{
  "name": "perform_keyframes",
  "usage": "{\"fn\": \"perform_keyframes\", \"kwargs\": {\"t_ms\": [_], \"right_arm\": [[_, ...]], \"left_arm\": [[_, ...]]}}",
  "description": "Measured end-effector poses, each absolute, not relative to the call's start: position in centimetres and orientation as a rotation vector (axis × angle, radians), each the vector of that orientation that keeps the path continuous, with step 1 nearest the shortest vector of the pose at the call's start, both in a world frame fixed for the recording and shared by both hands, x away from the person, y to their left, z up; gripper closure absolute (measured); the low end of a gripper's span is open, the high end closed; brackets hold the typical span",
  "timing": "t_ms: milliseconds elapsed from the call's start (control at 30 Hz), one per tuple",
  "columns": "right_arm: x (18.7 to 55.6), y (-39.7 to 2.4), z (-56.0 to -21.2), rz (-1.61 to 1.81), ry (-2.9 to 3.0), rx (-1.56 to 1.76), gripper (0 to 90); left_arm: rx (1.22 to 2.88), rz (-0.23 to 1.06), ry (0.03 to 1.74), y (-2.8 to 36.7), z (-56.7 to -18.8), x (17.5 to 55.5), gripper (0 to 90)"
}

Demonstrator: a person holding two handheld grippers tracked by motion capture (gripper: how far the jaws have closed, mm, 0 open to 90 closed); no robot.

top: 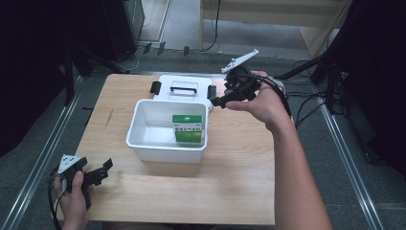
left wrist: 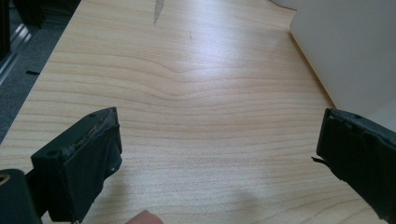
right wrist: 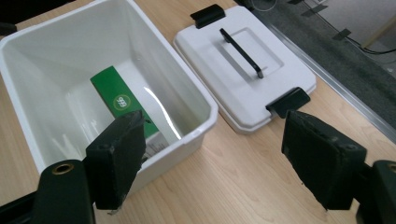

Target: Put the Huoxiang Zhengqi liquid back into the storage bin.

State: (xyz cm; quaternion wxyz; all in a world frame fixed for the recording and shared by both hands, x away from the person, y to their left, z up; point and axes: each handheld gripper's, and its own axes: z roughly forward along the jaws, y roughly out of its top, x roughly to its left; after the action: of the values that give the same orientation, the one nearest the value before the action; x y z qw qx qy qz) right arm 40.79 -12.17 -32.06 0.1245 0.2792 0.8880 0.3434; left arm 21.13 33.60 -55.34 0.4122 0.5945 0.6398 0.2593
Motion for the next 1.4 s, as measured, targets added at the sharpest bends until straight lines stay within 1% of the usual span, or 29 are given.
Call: {"fn": "perform_keyframes", "kwargs": {"t_ms": [267,500,1067,1167,1233,1400], "right_arm": [[40.7,-15.7,-32.8,1.068,2.436,0.954,22.3],[40.5,-18.7,-34.4,1.139,2.271,1.109,22.8],[37.8,-23.2,-38.6,1.239,2.053,1.178,23.4],[37.1,-24.0,-39.2,1.294,2.005,1.162,22.0],[36.6,-24.5,-39.6,1.33,1.977,1.136,17.7],[35.5,-25.2,-40.9,1.283,1.988,1.146,13.6]], "left_arm": [[1.499,0.657,1.61,33.6,-55.3,21.1,1.1],[1.496,0.659,1.608,33.6,-55.3,21.1,1.0],[1.5,0.656,1.61,33.5,-55.3,21.1,1.0],[1.502,0.657,1.61,33.5,-55.3,21.1,1.0],[1.502,0.657,1.61,33.5,-55.3,21.1,1.0],[1.504,0.659,1.61,33.5,-55.3,21.1,1.0]]}}
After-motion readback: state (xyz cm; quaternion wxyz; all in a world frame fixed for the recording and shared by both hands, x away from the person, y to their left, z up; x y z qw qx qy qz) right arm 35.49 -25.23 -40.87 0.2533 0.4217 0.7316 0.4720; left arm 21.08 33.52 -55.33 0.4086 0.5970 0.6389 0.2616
